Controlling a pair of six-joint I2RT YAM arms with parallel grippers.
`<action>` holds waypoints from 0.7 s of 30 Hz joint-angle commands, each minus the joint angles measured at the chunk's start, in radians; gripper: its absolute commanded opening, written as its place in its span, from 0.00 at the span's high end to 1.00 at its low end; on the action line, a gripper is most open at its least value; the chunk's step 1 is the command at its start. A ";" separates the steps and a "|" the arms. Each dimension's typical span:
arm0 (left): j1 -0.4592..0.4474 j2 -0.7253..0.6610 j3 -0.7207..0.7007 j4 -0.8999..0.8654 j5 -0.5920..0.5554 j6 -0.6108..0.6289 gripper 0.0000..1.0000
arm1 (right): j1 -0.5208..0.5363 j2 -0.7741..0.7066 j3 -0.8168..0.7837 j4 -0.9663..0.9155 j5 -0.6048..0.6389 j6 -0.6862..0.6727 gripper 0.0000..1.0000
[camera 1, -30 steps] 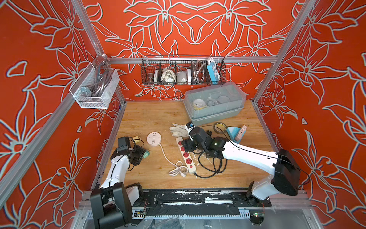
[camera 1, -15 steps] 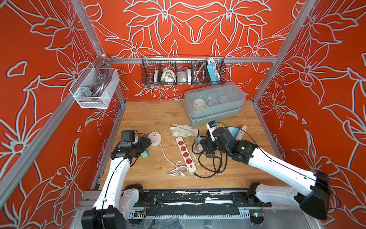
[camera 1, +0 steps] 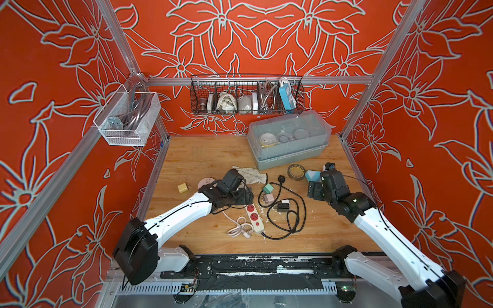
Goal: Pull the plug off the socket
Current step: Move the socket to the center of the board.
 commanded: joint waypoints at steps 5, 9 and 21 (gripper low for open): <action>-0.125 0.174 0.137 0.024 -0.202 0.071 0.01 | -0.290 0.221 0.071 0.106 -0.320 -0.028 0.21; -0.125 0.251 0.212 -0.043 -0.206 0.134 0.01 | -0.340 0.323 0.132 0.109 -0.399 -0.031 0.31; -0.123 0.328 0.225 0.035 -0.113 0.079 0.01 | -0.342 0.433 0.115 0.132 -0.334 -0.094 0.36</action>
